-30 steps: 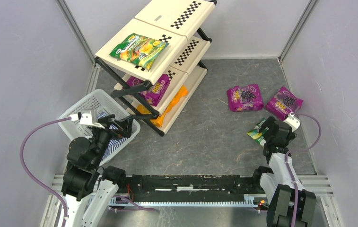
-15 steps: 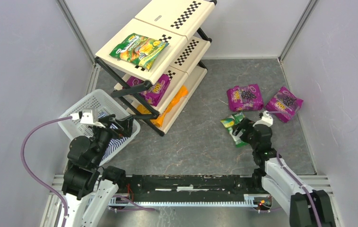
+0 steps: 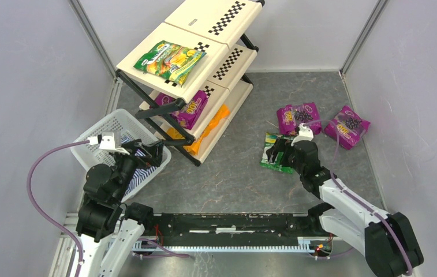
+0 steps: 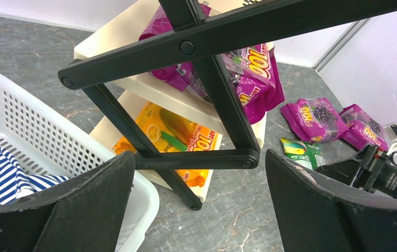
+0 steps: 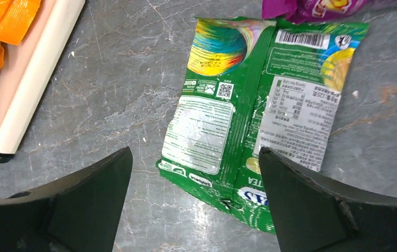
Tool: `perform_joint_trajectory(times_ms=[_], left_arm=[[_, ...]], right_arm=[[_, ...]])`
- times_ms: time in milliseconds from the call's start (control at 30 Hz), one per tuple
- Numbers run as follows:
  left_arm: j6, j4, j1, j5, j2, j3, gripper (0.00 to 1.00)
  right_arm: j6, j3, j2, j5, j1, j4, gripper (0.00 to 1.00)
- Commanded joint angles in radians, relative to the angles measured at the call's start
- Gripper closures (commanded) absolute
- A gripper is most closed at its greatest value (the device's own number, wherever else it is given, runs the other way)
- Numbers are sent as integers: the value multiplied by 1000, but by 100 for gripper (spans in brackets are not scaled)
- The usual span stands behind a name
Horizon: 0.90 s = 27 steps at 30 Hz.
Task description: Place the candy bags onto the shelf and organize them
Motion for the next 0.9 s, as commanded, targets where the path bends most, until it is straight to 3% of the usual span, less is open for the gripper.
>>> perform_joint_trajectory(times_ms=[0,133,233,367,533,867], left_arm=[[58,35,5,0,1,1,0],[58,34,5,9,7,2,0],[58,35,6,13,7,2,0],[58,34,5,9,4,0,0],[58,35,5,8,8,1,0],[58,34,5,8,24,0,0]], right_arm=[[-146,45,-70,-10,-62,-108,2],[-239,61,-72,-86,-216,-142,2],[-268,60,-7,-211,-325,-70,2],[-265,115,141,-266,-356,-25,2],[-205,117,304,-446,-344,220,2],[-226,443,642,-499,-51,233,4]])
